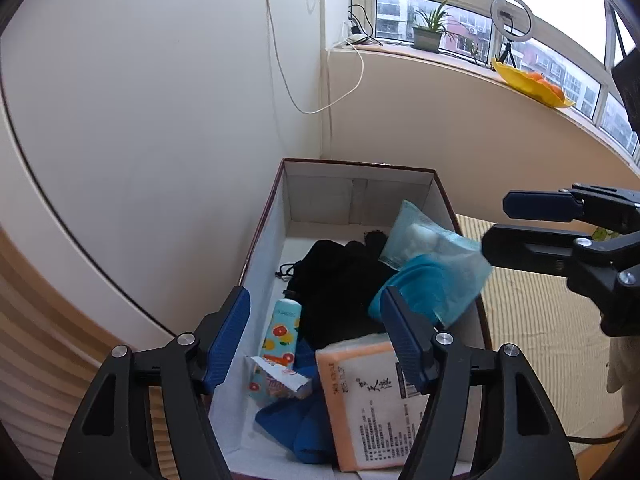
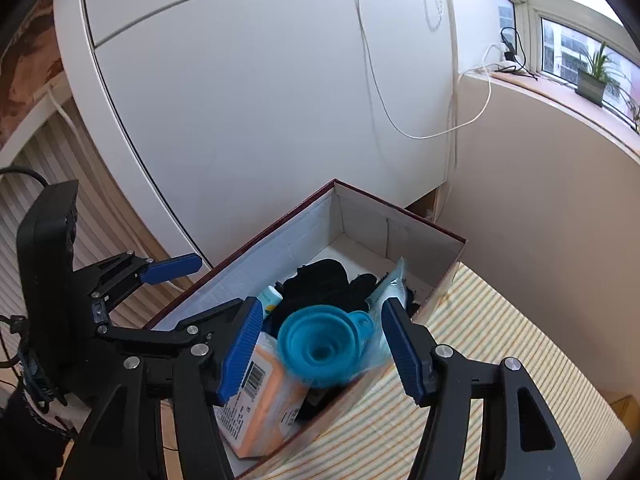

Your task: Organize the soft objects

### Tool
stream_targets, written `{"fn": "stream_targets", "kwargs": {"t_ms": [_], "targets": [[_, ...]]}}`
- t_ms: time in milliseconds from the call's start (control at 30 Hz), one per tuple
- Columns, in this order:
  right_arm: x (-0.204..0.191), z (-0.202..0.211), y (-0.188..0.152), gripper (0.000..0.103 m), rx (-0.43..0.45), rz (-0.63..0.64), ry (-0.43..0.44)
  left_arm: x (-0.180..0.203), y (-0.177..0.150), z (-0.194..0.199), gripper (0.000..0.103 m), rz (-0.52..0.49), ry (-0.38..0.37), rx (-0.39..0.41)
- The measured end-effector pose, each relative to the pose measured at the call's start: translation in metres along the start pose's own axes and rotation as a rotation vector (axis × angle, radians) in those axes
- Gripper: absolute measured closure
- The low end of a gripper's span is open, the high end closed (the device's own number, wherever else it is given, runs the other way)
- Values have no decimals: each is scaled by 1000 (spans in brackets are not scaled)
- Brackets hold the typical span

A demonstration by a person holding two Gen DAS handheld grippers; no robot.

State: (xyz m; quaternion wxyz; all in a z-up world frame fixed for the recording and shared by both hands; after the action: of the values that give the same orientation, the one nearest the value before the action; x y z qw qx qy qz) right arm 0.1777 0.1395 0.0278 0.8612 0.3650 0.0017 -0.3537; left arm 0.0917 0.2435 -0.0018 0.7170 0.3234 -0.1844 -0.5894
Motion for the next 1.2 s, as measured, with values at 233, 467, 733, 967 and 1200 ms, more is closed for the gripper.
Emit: {"fn": "stream_targets", "kwargs": {"t_ms": [233, 467, 733, 967, 1200], "targets": [[4, 25, -23, 41, 8, -6, -32, 8, -11, 23, 36, 3, -11, 20], [8, 57, -57, 34, 21, 7, -84, 28, -27, 55, 36, 6, -29, 60], [8, 98, -88, 29, 67, 17, -133, 47, -39, 88, 35, 16, -43, 96], [1, 128, -100, 21, 126, 58, -181, 57, -43, 108, 27, 5, -11, 125], [1, 133, -106, 18, 128, 77, -202, 68, -47, 121, 23, -11, -1, 149]]}}
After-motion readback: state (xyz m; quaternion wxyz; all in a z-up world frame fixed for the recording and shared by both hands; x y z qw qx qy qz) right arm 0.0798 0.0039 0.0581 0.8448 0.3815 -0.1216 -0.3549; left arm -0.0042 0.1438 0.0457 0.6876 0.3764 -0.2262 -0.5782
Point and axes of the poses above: each gripper's, at about its wrist camera, not at the fingertips, and z roughly against the way its jaws point, x to its right, y to its top, the point moved 1 cm from there along -z, roughly the way its jaws point, and after that the axes turned 9 degrees about -z, right-handed, at the moved point
